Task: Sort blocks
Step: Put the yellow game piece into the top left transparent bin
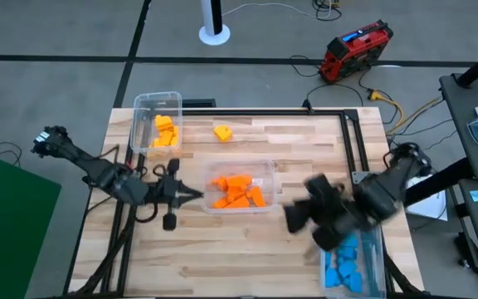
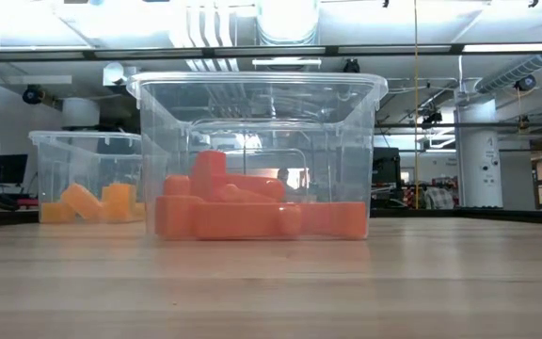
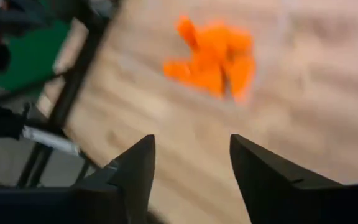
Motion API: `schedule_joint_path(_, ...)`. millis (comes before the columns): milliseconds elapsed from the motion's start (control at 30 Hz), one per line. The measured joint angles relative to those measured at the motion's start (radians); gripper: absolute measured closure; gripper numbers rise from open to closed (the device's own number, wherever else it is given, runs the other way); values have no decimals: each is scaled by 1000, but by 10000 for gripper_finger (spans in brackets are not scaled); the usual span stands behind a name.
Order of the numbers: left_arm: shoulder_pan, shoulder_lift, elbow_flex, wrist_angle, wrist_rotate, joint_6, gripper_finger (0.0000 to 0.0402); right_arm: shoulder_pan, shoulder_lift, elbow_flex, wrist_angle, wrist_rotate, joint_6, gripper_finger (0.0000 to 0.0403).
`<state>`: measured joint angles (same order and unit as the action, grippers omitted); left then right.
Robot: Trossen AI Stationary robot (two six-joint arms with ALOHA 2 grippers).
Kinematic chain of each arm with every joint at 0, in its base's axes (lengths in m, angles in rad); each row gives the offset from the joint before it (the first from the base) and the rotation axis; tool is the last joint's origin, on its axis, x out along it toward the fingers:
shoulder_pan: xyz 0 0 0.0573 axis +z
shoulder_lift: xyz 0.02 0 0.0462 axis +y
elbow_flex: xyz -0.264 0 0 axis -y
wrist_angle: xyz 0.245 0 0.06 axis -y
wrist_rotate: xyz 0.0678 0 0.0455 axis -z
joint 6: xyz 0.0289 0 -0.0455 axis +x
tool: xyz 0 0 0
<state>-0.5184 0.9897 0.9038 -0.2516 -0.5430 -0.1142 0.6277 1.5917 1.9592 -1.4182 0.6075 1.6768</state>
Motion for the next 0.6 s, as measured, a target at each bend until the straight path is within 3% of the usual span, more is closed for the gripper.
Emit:
schedule_joint_path(333,166,91,417,-412,1,105,402,-387,1,17,346,13,-661,288)
schedule_joint_path(600,310,102,495,-426,3,186,402,-665,7,30,359,-17,-947,353)
